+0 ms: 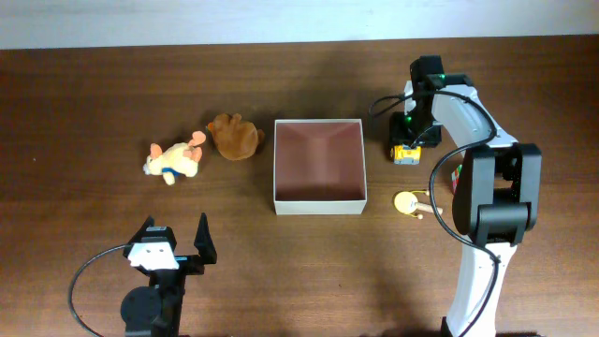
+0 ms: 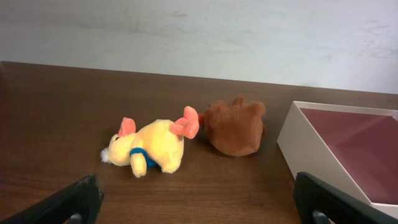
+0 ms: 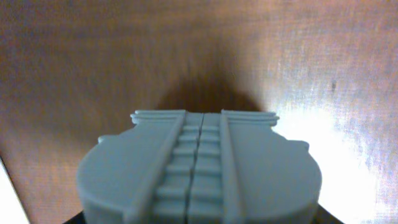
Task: Pack container
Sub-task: 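Close the right gripper on the toy truck and lift it, then carry the truck left with the right gripper into the white box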
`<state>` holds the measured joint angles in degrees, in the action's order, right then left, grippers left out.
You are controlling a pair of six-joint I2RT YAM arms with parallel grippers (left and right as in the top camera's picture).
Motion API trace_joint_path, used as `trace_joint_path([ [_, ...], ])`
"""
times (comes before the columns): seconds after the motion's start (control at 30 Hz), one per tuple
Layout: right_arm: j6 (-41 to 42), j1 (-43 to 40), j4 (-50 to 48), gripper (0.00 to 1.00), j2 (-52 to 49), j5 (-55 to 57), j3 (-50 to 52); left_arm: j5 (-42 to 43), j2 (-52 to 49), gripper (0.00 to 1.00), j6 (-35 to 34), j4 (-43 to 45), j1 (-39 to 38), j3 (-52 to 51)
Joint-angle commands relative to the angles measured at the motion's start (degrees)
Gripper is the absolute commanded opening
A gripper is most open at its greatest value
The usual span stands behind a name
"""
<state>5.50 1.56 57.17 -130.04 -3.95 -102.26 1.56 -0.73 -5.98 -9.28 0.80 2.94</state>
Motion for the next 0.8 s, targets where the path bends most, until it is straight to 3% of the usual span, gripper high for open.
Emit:
trace_joint_path([
  [0.0,-0.9,-0.2,2.6,0.56,-0.8,-1.4,-3.8,0.6,0.4,1.0,0.9,0.1,0.2,-0.3],
  [0.37,-8.3,-0.1,19.2,0.57,-0.8,-13.8,-22.7,0.6,0.4,1.0,0.9,0.1,0.2,-0.3],
  [0.6,-18.1,0.1,29.3,0.57,-0.7,-36.1,-34.8,0.6,0.4,0.99,0.9,0.1,0.2,-0.3],
  [0.77,-23.3,1.9,32.7,0.57,-0.6,-47.1,-37.4,0.6,0.4,1.0,0.9,0.1,0.2,-0.3],
])
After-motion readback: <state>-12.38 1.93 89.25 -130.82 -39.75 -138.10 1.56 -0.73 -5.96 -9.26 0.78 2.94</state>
